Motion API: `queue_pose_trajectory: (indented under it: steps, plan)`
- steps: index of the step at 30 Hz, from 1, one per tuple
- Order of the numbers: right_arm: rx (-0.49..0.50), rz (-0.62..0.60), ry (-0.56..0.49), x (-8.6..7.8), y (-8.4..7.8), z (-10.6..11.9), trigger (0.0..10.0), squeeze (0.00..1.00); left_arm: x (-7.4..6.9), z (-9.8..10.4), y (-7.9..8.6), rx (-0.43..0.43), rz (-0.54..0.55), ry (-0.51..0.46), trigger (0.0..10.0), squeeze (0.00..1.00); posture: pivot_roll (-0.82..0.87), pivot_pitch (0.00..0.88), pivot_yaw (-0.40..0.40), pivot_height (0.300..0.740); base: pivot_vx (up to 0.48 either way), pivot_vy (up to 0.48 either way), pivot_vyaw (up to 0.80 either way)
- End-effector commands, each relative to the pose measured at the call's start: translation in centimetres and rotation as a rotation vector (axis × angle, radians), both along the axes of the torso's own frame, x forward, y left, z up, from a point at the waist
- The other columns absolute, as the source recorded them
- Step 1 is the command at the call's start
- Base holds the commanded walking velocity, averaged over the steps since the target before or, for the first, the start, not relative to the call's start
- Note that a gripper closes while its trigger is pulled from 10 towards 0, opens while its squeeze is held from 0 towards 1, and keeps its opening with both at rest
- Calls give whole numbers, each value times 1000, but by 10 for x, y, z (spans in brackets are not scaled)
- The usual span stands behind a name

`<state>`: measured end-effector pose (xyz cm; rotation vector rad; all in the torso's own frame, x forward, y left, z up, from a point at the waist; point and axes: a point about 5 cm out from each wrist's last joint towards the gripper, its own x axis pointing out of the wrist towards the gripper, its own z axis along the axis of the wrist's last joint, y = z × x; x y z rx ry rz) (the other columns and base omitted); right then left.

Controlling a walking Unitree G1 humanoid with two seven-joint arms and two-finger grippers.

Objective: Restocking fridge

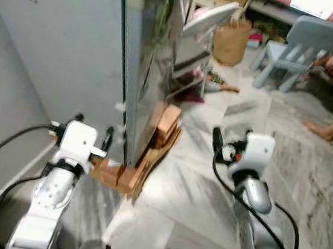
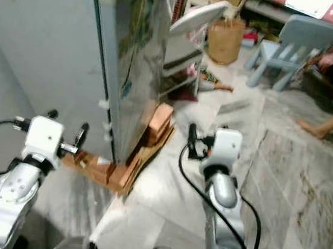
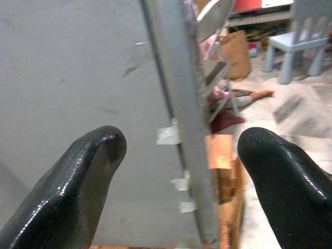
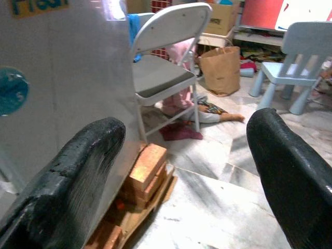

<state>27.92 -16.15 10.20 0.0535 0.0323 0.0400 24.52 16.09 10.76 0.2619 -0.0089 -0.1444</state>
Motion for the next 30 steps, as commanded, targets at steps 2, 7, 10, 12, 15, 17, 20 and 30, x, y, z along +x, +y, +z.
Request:
queue_pose_trajectory:
  steps: [2,7,10,12,15,17,20,30]
  plan:
    - [-10,-9,-7,2,-3,2,10000,0,0,6,-1,-5,-24,-26,10000,0,110,101,-64,740,322,0,0]
    - [-13,-7,-5,2,-3,1,10000,0,0,8,-1,-7,-25,-33,10000,0,108,103,-68,740,345,0,0]
    - [-20,0,-12,4,-2,3,10000,0,-1,7,-2,-14,-23,-32,10000,0,106,102,-71,740,363,0,0]
    - [-24,1,-10,4,-2,3,10000,0,-1,6,-2,-16,-23,-30,10000,0,105,102,-72,740,375,0,0]
    - [-26,5,-6,4,-2,3,10000,0,-2,5,-3,-23,-22,-24,10000,0,104,102,-75,740,373,0,-800]
    - [-28,6,-8,4,-2,3,10000,0,-2,3,-2,-24,-13,-17,10000,0,103,102,-75,740,317,0,-603]
    - [-30,7,-9,4,-2,4,10000,0,-3,2,-1,-27,-1,-13,10000,0,103,107,-78,740,91,0,-135]
    - [-51,10,9,0,-3,1,10000,0,-2,0,9,-41,66,2,10000,0,88,132,-87,740,0,0,0]
